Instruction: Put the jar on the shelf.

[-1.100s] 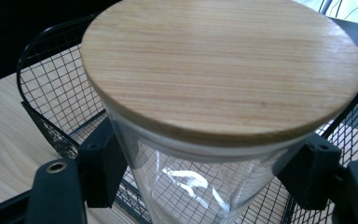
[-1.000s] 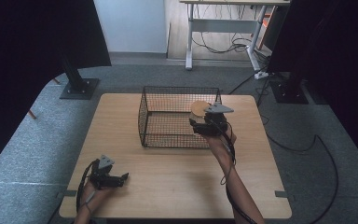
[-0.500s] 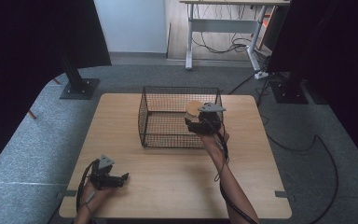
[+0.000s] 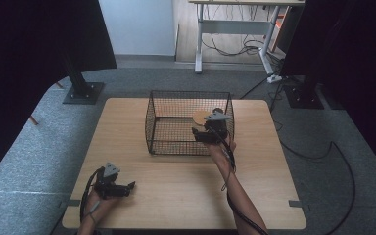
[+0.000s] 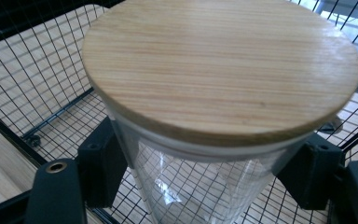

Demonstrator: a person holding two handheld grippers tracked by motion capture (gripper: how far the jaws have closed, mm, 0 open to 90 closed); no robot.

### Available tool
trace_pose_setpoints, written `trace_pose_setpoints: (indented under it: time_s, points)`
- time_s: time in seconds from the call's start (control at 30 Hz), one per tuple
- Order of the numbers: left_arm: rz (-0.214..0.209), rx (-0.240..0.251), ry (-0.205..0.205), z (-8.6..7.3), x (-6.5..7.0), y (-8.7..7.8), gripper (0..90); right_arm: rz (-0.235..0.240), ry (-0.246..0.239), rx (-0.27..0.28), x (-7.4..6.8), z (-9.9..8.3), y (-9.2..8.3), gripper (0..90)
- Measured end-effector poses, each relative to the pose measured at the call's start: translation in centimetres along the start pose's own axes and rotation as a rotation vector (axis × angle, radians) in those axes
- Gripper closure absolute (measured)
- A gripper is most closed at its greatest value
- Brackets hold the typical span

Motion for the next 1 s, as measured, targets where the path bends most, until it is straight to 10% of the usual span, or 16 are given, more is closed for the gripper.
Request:
trace_pose_setpoints:
  time_s: [1.0]
  points:
    - [-0.001, 0.001, 0.000, 0.0, 0.0, 0.0, 4.8, -0.014, -0.009, -0.089, 0.2, -2.2, 2.5, 25.8]
Point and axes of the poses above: each handheld gripper's, and its own axes: y roughly forward along the jaws, z roughly out of its top, x roughly to its right, the point moved 7 cm from there along y, roughly forward along the jaws
